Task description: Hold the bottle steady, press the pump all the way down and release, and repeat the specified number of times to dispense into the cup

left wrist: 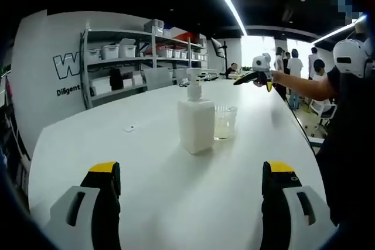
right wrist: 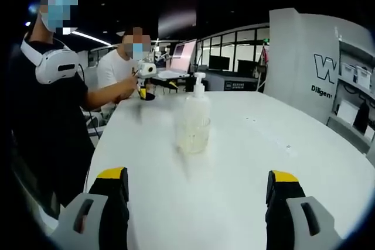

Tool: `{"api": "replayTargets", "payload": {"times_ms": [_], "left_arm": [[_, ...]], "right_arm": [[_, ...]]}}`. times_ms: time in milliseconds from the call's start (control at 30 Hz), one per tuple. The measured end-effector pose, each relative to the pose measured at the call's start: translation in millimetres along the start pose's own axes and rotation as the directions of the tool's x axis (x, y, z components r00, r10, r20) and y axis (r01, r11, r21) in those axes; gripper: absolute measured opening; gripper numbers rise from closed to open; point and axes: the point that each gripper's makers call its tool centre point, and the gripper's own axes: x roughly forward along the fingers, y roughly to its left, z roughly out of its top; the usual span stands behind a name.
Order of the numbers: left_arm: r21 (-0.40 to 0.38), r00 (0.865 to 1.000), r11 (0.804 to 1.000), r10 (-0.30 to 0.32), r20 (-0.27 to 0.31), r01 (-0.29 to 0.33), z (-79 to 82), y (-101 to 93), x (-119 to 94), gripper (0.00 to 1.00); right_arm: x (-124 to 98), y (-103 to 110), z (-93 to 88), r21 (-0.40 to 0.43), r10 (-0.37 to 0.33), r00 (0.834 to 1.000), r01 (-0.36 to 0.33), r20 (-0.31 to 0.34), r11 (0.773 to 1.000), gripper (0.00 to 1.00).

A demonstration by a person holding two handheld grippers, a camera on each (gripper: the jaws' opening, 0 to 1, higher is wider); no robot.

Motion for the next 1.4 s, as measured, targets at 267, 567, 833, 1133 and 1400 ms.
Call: {"api": "replayTargets", "payload": {"times_ms": [267, 567, 833, 1133, 1400], "left_arm": [[0.0, 1.0, 1.0, -0.015, -0.006, 0.015, 0.2, -0.5, 4, 0.99], [0.01, 1.0, 1.0, -0.018, -0.009, 0.018, 1.0, -4.7, 1, 0.99], [0.023, 1.0, 1.0, -0.013, -0.011, 0.013, 1.7, -5.2, -3, 0.99], [0.023, 1.0, 1.0, 0.002, -0.017, -0.001, 0.2, -5.7, -8, 0.99], [0.026, 1.0, 1.0, -0.001, -0.03, 0.002, -3.8, -8.0, -7, 0.99]], "right_arm": [[4, 6, 3.5, 0.004, 0.0, 1.0, 0.0, 0.006, 1.0, 0.99], [6, 9, 7.9, -0.009, 0.009, 1.0, -0.009, 0.018, 1.0, 0.99], [3, 7, 7.8, 0.001, 0.024, 0.999, -0.024, 0.048, 1.0, 0.99], [-6, -16, -3.0, 0.002, 0.026, 0.999, -0.027, 0.047, 1.0, 0.99], [-7, -16, -5.1, -0.008, 0.04, 0.998, -0.04, 0.04, 0.999, 0.99]]}}
